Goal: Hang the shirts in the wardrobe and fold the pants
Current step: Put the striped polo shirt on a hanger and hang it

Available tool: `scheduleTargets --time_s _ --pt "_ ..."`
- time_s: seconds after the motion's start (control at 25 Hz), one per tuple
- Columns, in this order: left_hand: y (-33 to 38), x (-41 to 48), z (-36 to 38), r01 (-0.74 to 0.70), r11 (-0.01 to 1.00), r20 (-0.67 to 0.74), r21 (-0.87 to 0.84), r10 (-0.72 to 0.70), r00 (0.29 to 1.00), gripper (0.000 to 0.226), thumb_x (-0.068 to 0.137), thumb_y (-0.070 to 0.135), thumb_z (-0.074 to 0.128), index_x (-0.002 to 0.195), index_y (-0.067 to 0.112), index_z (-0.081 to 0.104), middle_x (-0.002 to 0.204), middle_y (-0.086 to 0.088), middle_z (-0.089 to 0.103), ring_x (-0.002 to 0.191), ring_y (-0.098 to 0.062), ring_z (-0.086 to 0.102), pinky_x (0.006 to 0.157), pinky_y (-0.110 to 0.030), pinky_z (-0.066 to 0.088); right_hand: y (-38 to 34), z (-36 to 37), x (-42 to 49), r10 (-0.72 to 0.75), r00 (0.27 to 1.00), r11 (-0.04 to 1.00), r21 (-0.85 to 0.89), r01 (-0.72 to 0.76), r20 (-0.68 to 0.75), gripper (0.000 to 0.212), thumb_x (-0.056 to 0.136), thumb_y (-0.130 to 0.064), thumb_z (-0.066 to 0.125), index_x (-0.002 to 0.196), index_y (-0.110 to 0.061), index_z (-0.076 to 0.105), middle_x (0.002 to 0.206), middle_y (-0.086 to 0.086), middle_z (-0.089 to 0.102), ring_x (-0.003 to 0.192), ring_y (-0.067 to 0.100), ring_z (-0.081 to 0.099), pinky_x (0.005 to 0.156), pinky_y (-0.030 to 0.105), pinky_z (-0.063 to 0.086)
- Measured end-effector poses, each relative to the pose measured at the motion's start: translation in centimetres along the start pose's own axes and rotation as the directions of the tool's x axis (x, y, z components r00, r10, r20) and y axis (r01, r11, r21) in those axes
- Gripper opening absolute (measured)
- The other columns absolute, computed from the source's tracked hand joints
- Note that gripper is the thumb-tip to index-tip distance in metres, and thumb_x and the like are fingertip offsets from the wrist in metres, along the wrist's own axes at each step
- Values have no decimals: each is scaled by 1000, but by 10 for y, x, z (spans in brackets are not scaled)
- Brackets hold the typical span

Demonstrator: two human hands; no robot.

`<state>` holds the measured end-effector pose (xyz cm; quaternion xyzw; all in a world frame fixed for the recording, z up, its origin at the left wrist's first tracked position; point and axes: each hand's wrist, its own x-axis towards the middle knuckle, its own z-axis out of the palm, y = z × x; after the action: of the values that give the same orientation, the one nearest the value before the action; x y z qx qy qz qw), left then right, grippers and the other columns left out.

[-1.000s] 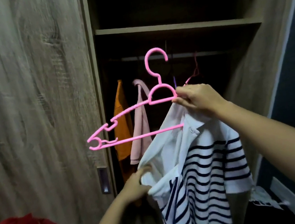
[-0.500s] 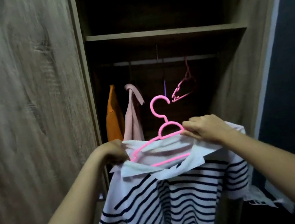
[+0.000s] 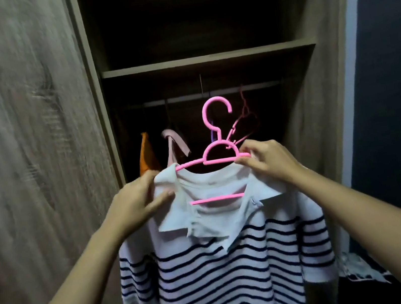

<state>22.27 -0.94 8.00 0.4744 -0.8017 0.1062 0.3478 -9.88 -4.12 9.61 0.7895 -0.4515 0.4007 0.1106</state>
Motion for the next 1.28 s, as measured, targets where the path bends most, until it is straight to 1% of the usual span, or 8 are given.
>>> scheduleTargets --time_s 0.24,0.4,0.56,0.8,0.96,1.08,1.16,1.28 --pt "-31 1 0 68 916 -14 -394 -80 997 39 70 56 63 92 24 69 85 6 71 78 -6 65 65 -23 47 15 -9 15 118 981 948 277 -158 156 41 85 -62 31 109 -41 57 95 -19 65 97 8 62 88 38 46" --pt "-41 8 -6 103 893 -5 -437 -117 993 27 74 43 71 92 24 71 88 12 72 81 -1 65 68 -22 49 24 -12 6 -24 976 978 209 -22 215 17 89 -25 58 104 -28 66 91 -21 65 85 -10 59 79 20 46" --pt "-38 20 -6 122 841 34 -527 -123 992 21 77 32 75 96 23 72 92 7 73 88 -7 67 74 -27 53 23 -8 8 18 998 998 64 -22 66 13 82 -32 63 95 -32 61 86 -13 64 81 12 60 73 40 50" --pt "-33 34 -20 143 774 100 -616 -103 990 34 84 14 66 115 27 61 98 22 70 96 7 61 87 -20 51 30 -4 14 103 995 989 104 -102 -10 9 81 -34 61 77 -26 57 71 -2 57 67 16 52 64 37 43" --pt "-65 5 -4 347 789 203 -506 -282 938 60 70 34 81 120 43 49 127 9 56 114 -6 53 93 -27 47 43 -2 5 243 963 955 201 -218 -113 3 84 -23 62 83 -20 64 81 5 61 72 19 54 68 36 43" --pt "-85 -33 20 544 792 379 -278 -430 819 57 54 51 77 96 14 69 99 -9 71 88 -22 65 75 -38 53 53 -12 4 238 966 957 194 -216 -98 5 84 -22 63 87 -19 66 81 4 61 71 17 52 67 34 41" --pt "-98 -39 22 580 805 273 -130 -533 801 42 65 38 79 88 4 69 89 -16 70 83 -29 64 68 -37 48 57 -17 8 202 976 971 147 -189 -85 6 84 -22 63 89 -20 66 80 3 59 70 17 51 66 32 39" --pt "-98 -26 -1 576 796 554 -186 -399 730 44 56 18 77 98 19 68 99 -3 71 99 -23 65 72 -27 51 62 -22 11 180 980 976 142 -167 -84 6 85 -23 62 89 -22 65 80 3 59 67 15 49 66 32 39"
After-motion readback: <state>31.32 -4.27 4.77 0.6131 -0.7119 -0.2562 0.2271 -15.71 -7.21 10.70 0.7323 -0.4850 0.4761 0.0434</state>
